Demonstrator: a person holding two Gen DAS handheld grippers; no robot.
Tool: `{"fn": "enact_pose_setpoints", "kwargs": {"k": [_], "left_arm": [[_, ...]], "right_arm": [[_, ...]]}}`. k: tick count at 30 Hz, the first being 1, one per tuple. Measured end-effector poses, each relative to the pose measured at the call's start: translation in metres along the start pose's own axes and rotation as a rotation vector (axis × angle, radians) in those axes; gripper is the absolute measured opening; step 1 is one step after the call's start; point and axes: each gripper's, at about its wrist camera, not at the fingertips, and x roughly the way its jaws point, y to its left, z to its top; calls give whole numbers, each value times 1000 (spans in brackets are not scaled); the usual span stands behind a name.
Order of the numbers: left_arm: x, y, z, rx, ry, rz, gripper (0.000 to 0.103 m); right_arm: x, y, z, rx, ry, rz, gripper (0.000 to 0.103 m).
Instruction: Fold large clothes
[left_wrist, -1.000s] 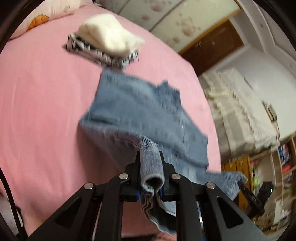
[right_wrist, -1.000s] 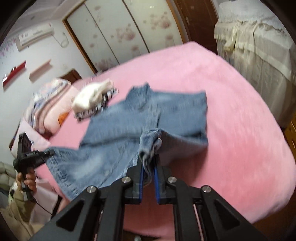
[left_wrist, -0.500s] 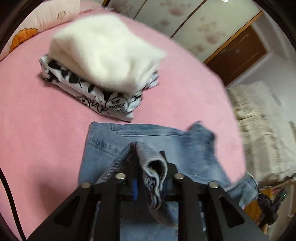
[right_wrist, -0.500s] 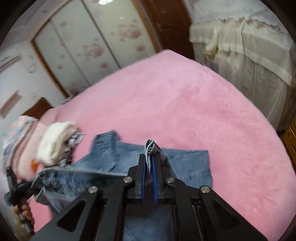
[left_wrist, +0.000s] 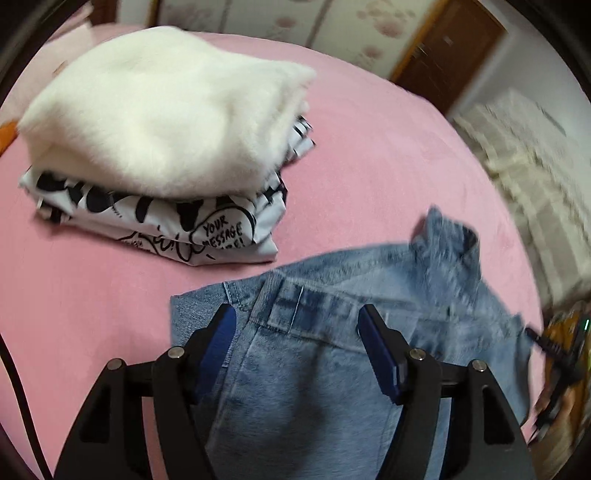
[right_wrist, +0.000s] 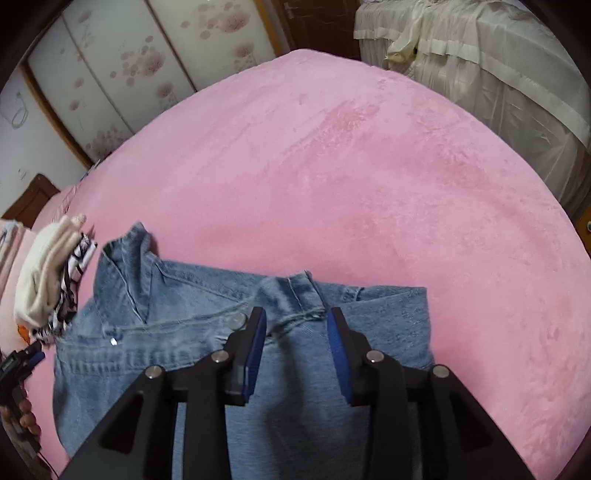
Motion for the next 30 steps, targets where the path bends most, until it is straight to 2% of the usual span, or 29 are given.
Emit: {"fn": "enact_pose_setpoints", "kwargs": {"k": [3,5,9,16,17,18,20,21,22,24,25,26,27,30], "left_arm": [[14,-8,-5,95,37,9,67],[23,-13,-7,138,51,16,67],[41,-20,-8,205,61,77,67],[64,-17,0,193,63,55,67],[67,-17,0,186,60,53,65],[66,-17,0,182,57,47,56],[68,-25,-2,195,38,96,47],[66,-28,-4,203,30,119,40],[62,-29,-6,209,17,138,33],[52,-35,-11,210,-21,180,26],[47,-38,-13,205,-41,197,13],[41,-40,-15,197,-65,230,13],[34,-40,-17,185,-78,239,13],[14,-42,-21,164,-134,248,13]], "right_arm": [[11,3,-4,-54,29,8,35],[16,7,-7,-105,41,4,40],[24,15,-11,-182,52,-8,51],[35,26,-20,-315,54,-42,65],[37,27,-21,-328,51,-52,66],[39,28,-21,-330,48,-57,66],[39,27,-22,-319,42,-58,63],[38,26,-22,-313,38,-60,54],[37,25,-22,-309,32,-78,35],[33,20,-22,-305,24,-107,14],[30,18,-23,-301,21,-104,7],[26,17,-25,-295,15,-104,6],[22,17,-26,-294,6,-106,3],[4,24,-33,-300,-50,-130,2]]}}
